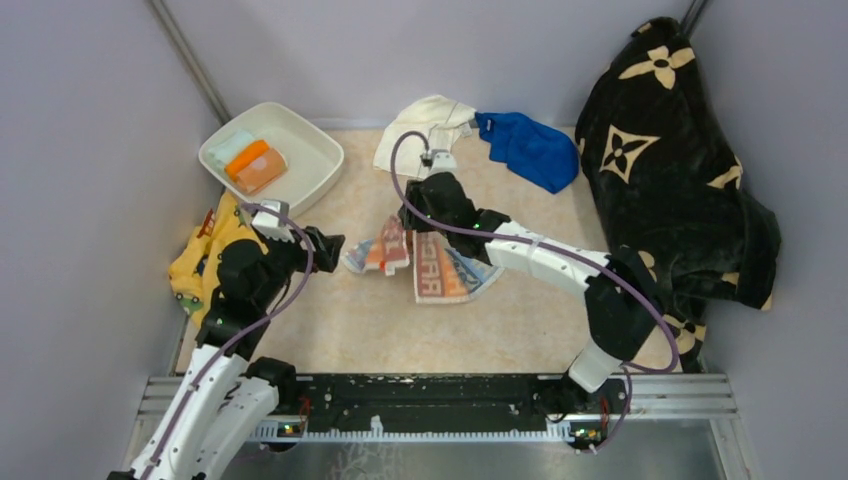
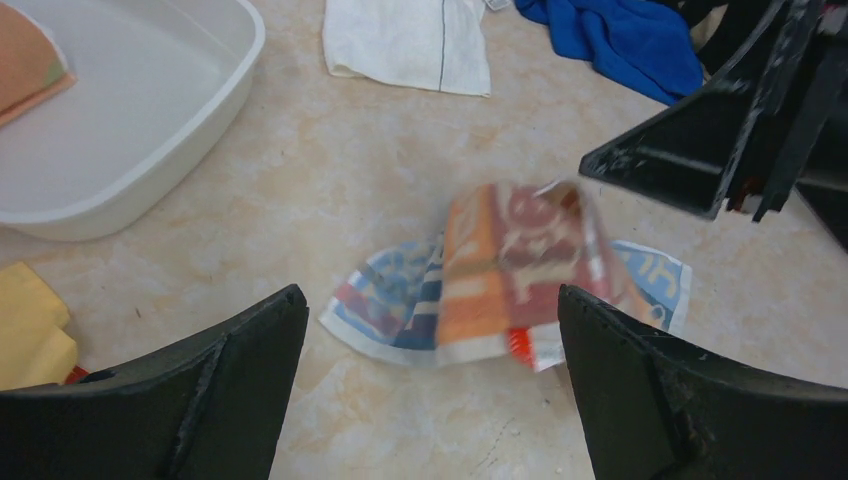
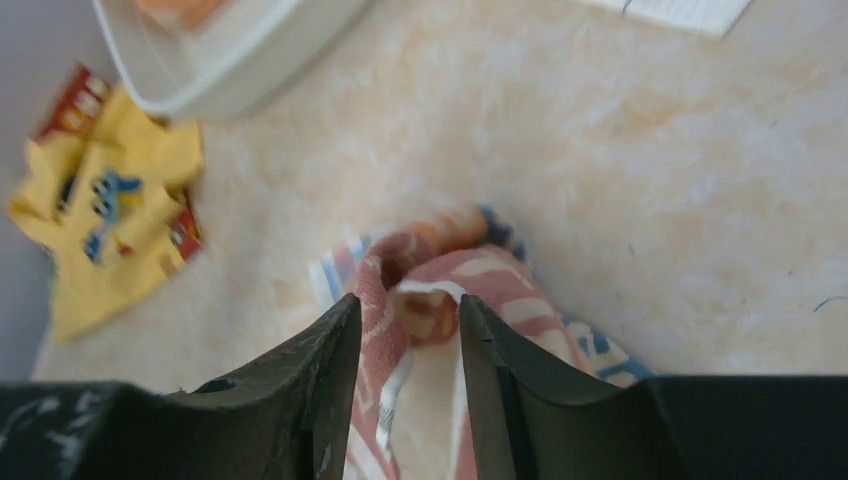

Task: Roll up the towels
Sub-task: Place the towel at the center of the board, then flatten out the towel at the center of the board.

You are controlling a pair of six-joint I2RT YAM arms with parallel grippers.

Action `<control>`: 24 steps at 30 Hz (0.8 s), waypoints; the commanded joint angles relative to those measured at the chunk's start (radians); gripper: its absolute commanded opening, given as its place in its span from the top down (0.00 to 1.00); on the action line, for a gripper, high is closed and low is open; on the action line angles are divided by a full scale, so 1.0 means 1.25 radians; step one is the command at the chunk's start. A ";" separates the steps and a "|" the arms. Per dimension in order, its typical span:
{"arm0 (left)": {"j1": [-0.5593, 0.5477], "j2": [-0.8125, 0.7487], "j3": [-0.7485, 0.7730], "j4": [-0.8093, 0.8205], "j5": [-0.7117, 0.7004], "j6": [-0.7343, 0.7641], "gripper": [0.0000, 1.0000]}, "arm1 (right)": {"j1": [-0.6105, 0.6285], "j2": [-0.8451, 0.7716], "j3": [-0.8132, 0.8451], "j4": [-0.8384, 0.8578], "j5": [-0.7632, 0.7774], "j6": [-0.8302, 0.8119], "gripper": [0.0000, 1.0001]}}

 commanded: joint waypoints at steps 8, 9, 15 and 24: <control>-0.003 0.129 0.012 -0.079 0.037 -0.166 0.00 | 0.015 -0.076 -0.041 -0.183 -0.139 -0.119 0.46; -0.003 0.145 0.012 -0.086 0.046 -0.178 0.01 | 0.016 -0.086 -0.063 -0.192 -0.149 -0.120 0.47; -0.026 0.247 -0.006 -0.108 0.147 -0.263 0.08 | 0.036 -0.111 -0.197 -0.194 -0.224 -0.088 0.54; -0.197 0.422 0.023 -0.097 0.075 -0.301 0.23 | 0.072 -0.067 -0.272 -0.132 -0.236 -0.050 0.56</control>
